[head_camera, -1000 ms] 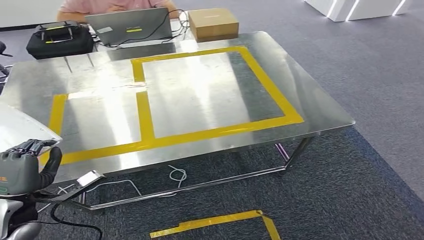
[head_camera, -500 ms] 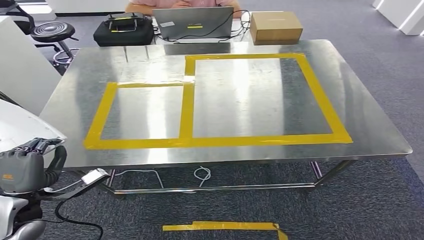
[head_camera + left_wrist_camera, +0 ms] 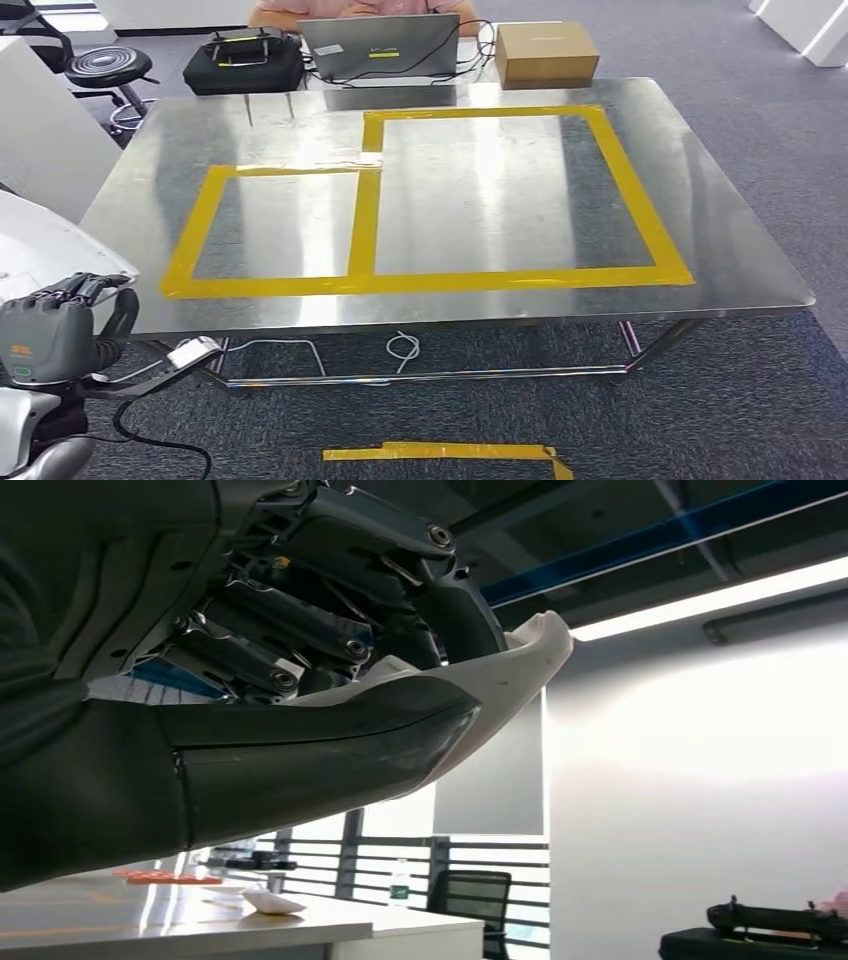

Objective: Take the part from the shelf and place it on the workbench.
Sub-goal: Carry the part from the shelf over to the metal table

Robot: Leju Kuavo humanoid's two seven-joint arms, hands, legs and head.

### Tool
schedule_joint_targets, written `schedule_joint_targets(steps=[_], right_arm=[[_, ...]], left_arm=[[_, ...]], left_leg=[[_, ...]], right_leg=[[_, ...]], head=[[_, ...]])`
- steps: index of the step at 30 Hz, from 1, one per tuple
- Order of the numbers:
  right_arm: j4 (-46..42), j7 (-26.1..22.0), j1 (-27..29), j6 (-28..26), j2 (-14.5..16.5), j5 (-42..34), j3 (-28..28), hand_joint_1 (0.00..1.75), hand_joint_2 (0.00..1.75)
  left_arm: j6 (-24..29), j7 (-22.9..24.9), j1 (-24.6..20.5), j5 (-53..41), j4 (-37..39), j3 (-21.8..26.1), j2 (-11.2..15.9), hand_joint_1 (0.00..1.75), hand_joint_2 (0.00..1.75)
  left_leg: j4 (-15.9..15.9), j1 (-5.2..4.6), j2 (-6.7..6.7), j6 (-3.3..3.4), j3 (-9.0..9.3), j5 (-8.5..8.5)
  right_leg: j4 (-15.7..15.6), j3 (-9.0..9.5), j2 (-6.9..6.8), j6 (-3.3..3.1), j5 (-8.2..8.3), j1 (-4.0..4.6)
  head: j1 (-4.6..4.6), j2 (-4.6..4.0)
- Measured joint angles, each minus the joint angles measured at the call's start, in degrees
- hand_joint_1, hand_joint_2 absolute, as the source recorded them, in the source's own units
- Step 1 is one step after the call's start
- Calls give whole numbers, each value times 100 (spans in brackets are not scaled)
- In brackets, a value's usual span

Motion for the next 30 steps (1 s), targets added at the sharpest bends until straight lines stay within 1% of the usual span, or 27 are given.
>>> schedule_joint_targets(steps=[1,2,12,13,14,15,16,17,18,19,20,21,22,23,24,25,26,27,28,29,30], right_arm=[[0,0,0,19,0,-13,-2,0,0],[0,0,0,37,0,-21,-4,0,0],[0,0,0,82,0,-48,-17,0,0],[1,0,0,58,2,-25,-17,0,0],[1,0,0,32,4,0,-17,0,0],[1,0,-2,10,6,21,-16,0,0],[1,1,-2,-9,8,35,-16,0,0],[1,2,-4,-27,7,45,-16,0,0],[0,3,-11,-41,7,55,-16,0,0],[0,4,-16,-53,5,65,-16,0,0],[0,4,-23,-63,3,75,-16,0,0],[0,4,-27,-71,-1,85,-15,0,0],[0,4,-24,-80,-5,92,-13,0,0],[0,4,-20,-86,-8,98,-9,0,0],[0,4,-14,-90,-9,99,-7,0,0],[0,4,-8,-92,-9,98,-4,0,0],[3,4,-5,-91,-3,97,-2,0,0],[5,1,0,-92,3,94,-1,0,0],[8,-2,5,-95,8,90,1,0,0],[10,-3,7,-98,12,84,1,0,0],[9,7,9,-103,9,74,1,0,0]], left_arm=[[2,-8,-13,0,2,-10,0,175,175],[3,-14,-26,0,5,-19,0,175,175],[2,-18,-80,4,12,-50,0,175,175],[-1,-19,-82,4,12,-51,0,175,175],[-3,-19,-86,4,12,-51,2,175,175],[-4,-19,-91,4,12,-50,6,175,175],[-7,-19,-95,4,12,-49,10,175,175],[-8,-19,-100,4,12,-49,14,175,175],[-11,-19,-102,4,13,-49,15,175,175],[-15,-19,-101,4,14,-52,13,175,175],[-19,-19,-98,4,18,-57,7,175,175],[-21,-18,-91,4,23,-63,-1,175,175],[-22,-18,-83,4,31,-69,-11,175,175],[-22,-18,-77,4,38,-74,-20,175,175],[-22,-18,-73,4,44,-78,-28,175,175],[-22,-18,-73,4,49,-81,-34,175,175],[-22,-18,-72,4,51,-83,-36,175,175],[-24,-17,-72,3,51,-87,-38,175,175],[-25,-17,-74,3,51,-91,-36,175,175],[-30,-16,-71,2,51,-93,-31,175,175],[-36,-16,-64,1,51,-98,-28,175,175]], left_leg=[[-1,2,1,-16,-1,-1],[-2,1,1,-17,-1,-2],[1,-37,8,-15,-3,-5],[14,-45,9,9,-5,-10],[17,-57,12,47,-4,-12],[-20,-66,16,103,13,0],[-102,-60,31,153,63,38],[-218,-44,45,191,128,85],[-325,-22,56,213,189,132],[-390,0,67,216,232,162],[-410,8,66,219,243,166],[-406,15,61,211,239,163],[-398,26,47,192,236,154],[-384,43,22,164,235,141],[-358,67,-17,127,234,122],[-309,90,-62,73,225,91],[-244,106,-110,14,197,52],[-166,109,-157,-43,163,14],[-100,109,-200,-89,123,-14],[-67,110,-245,-123,89,-24],[-49,116,-294,-147,71,-22]], right_leg=[[1,0,0,-1,-1,0],[0,1,1,-2,-2,-1],[-14,5,4,6,-1,-43],[-27,6,9,30,5,-56],[-49,12,14,58,13,-70],[-89,30,20,95,26,-75],[-114,44,-1,126,30,-74],[-75,33,-58,141,-16,-60],[83,-37,-129,156,-126,-49],[370,-175,-207,168,-292,-54],[744,-362,-259,193,-485,-69],[1103,-548,-282,219,-632,-90],[1323,-667,-291,246,-681,-112],[1331,-680,-291,280,-614,-136],[1112,-573,-278,316,-448,-165],[726,-374,-195,365,-242,-210],[372,-185,-34,413,-111,-242],[126,-45,87,405,-41,-271],[12,31,188,376,-36,-285],[38,37,207,315,-74,-272],[59,42,127,238,-70,-269]], head=[[0,0],[1,0],[1,0],[0,0],[-4,0],[-8,0],[-9,0],[2,-1],[19,-1],[36,-1],[49,-2],[52,-1],[51,-1],[51,-1],[51,0],[53,0],[64,0],[68,0],[65,0],[59,0],[46,-1]])
